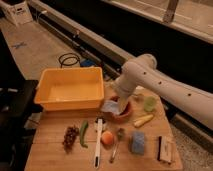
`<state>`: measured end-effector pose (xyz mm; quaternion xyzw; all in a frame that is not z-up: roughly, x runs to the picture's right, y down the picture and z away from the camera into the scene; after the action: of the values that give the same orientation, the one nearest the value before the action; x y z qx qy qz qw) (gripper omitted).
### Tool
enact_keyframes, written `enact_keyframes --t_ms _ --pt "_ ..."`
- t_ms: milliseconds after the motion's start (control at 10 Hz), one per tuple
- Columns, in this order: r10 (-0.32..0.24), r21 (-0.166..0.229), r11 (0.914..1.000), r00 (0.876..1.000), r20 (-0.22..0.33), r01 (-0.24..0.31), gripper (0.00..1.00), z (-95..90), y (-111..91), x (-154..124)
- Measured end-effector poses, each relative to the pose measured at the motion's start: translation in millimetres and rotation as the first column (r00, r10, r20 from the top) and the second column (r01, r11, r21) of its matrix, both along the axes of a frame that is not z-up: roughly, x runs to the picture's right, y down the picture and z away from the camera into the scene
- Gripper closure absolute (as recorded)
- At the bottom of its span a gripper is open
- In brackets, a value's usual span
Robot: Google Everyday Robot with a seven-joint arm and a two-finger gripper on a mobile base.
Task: Place grapes in plastic cup
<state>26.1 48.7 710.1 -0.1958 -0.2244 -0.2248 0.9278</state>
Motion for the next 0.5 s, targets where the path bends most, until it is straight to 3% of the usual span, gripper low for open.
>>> enact_keyframes --t_ms 100,500 --pt "-0.043 0.001 0.9991 0.998 0.051 0.043 0.2 -3.2 0.8 -29.1" --pt "-0.052 0.0 0.9986 0.997 0.061 0.052 0.2 -3.8 1.6 -34.2"
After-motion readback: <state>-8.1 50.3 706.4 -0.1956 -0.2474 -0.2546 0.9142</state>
